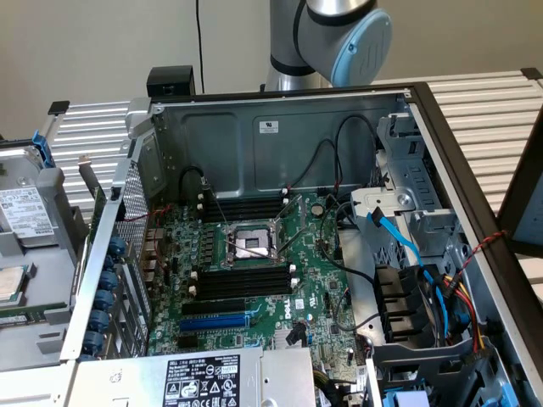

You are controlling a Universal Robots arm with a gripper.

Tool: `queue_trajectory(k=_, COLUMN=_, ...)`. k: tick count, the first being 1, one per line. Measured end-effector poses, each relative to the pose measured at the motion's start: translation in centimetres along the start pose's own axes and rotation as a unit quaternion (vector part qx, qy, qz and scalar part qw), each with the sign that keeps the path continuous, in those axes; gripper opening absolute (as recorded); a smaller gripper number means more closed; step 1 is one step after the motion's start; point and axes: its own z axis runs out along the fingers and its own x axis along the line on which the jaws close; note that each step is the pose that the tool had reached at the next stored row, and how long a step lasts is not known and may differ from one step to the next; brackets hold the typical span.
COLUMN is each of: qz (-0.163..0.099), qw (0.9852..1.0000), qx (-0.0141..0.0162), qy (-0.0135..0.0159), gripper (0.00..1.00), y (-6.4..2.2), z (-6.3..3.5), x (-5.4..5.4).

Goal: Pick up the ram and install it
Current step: 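Pick up the ram and move it above insertion slot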

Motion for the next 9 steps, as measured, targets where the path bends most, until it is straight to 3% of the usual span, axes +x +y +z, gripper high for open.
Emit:
queue_trajectory(k=5, qz=0.0, qw=1.0, qx=0.0001, qy=-0.0001, gripper=0.12, y=-0.1, z=0.01, x=-0.05)
queue_trajectory(k=9, qz=0.0, qw=1.0, qx=0.0, qy=0.0, gripper=0.12, y=-0.97, z=0.01, x=-0.32)
